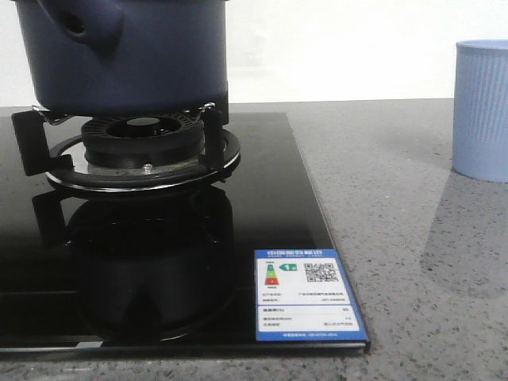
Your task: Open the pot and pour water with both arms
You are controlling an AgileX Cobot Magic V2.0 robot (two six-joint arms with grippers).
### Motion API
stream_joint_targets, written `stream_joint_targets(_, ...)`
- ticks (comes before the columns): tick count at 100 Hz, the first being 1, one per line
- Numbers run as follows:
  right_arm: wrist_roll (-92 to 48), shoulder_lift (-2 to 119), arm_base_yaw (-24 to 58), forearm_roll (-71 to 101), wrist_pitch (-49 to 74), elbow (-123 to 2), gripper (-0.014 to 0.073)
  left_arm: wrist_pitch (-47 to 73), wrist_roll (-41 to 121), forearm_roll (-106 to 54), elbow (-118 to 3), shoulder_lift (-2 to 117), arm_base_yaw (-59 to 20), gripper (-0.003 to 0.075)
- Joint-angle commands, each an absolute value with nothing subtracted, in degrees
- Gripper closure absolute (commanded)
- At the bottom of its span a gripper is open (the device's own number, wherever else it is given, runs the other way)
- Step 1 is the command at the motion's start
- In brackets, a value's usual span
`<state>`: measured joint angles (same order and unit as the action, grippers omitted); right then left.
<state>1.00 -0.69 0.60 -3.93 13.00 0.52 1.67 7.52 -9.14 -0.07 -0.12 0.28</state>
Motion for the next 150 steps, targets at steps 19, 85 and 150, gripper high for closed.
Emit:
stream_joint_targets(19,1.04,-1.71,0.61,-4.00,8.24,1.51,0.0655,-2.72,7.25,-9.29,0.74,-1.63,-0.29,0.0736)
stream_joint_targets(85,1.04,-1.71,0.61,-4.00,7.86,1.51,0.0655,-2.72,7.25,-9.29,0.74,-1.63,-0.29,0.0736)
stream_joint_targets(150,1.04,-1.71,0.61,-4.00,6.97,1.51,0.0655,-2.82,7.25,-9.29,0.74,-1.63,-0.29,0.0736)
